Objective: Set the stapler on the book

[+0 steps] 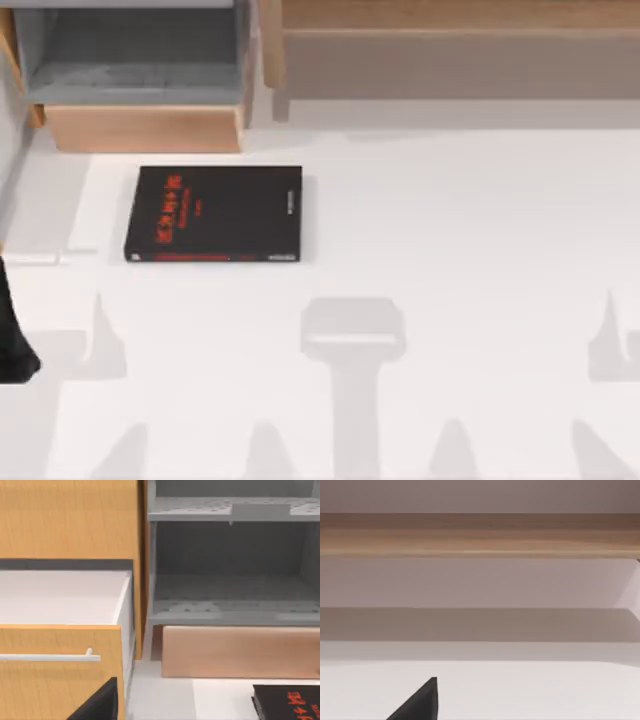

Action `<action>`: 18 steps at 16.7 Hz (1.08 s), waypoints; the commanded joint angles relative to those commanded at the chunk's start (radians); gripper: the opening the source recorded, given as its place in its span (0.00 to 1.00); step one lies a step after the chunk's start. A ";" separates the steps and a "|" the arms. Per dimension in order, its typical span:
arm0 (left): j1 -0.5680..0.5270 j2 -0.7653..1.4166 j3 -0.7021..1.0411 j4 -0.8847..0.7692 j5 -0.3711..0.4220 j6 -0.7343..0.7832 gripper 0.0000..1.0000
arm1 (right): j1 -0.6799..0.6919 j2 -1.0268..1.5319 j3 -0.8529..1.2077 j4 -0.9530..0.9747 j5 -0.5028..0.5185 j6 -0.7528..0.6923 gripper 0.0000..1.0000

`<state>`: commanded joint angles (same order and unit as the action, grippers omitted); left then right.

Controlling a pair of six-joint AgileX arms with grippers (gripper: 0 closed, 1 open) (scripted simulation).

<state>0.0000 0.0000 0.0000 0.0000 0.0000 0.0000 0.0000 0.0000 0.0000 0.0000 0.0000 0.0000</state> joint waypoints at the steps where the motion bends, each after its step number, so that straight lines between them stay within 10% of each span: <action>1: 0.000 0.000 0.000 0.000 0.000 0.000 1.00 | 0.000 0.000 0.000 0.000 0.000 0.000 1.00; 9: 0.043 0.255 0.229 -0.150 -0.004 -0.013 1.00 | 0.000 0.000 0.000 0.000 0.000 0.000 1.00; 18: 0.190 1.065 1.008 -0.605 -0.025 -0.062 1.00 | 0.000 0.000 0.000 0.000 0.000 0.000 1.00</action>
<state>0.1903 1.0649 1.0078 -0.6048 -0.0249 -0.0620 0.0000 0.0000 0.0000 0.0000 0.0000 0.0000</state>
